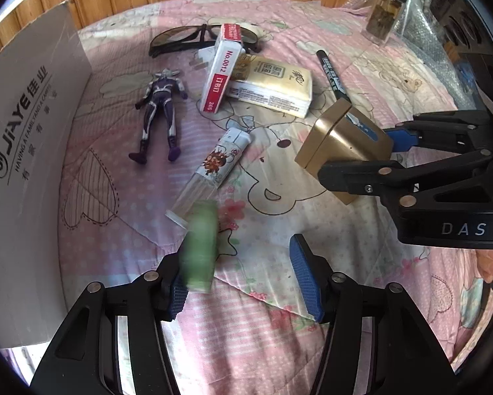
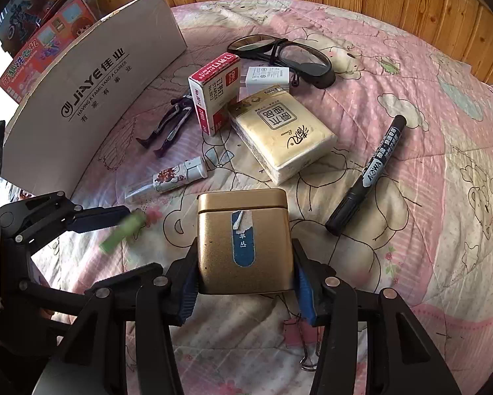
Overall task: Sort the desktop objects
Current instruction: 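Grasp the gold tin with the right tool while the left tool grasps the green tape roll, then carry the gold tin and green tape roll with both tools into the yellow-lined box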
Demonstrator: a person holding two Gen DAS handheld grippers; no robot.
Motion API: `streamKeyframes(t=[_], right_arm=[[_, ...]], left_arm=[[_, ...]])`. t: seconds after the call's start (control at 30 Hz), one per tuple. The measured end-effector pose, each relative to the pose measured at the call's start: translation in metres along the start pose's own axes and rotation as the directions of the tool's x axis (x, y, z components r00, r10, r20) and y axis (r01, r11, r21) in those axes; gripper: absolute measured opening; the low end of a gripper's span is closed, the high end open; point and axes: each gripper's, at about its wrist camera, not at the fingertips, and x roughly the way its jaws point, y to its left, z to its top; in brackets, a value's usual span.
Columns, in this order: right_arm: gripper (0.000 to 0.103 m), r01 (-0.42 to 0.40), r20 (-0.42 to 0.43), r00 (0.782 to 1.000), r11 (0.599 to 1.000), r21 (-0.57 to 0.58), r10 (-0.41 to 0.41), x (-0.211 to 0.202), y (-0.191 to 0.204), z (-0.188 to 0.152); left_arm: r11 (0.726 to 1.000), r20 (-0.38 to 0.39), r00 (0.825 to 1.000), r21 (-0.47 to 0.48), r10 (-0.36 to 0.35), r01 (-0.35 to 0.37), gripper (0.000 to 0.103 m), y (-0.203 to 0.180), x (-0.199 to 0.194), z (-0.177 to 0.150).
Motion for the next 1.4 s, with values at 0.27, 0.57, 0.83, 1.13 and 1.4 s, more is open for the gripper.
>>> streamKeyframes(t=[0.27,0.57,0.83,1.13,1.4], right_arm=[[0.050,-0.010,0.044,0.999,1.000,-0.002,0.010,-0.017,0.005,0.004],[0.050,-0.013,0.091,0.996,1.000,-0.002,0.013,-0.026,0.020,0.002],[0.050,-0.020,0.179,0.984,1.000,-0.022,0.024,-0.059,0.042,0.014],[0.050,-0.004,0.262,0.965,0.999,-0.052,0.017,-0.086,0.069,0.025],[0.050,0.001,0.321,0.946,0.996,-0.090,0.029,-0.106,0.102,0.044]], left_arm=[[0.997,0.033,0.998,-0.055,-0.053,0.055,0.010,0.013,-0.011,0.004],[0.997,0.095,0.995,-0.064,-0.036,0.042,0.009,0.009,-0.037,0.013],[0.995,0.181,0.983,-0.102,0.012,0.006,0.009,0.015,-0.073,0.025],[0.981,0.256,0.965,-0.193,0.049,0.001,0.009,0.046,-0.111,0.028],[0.958,0.334,0.940,-0.285,0.069,0.030,0.009,0.077,-0.150,0.033]])
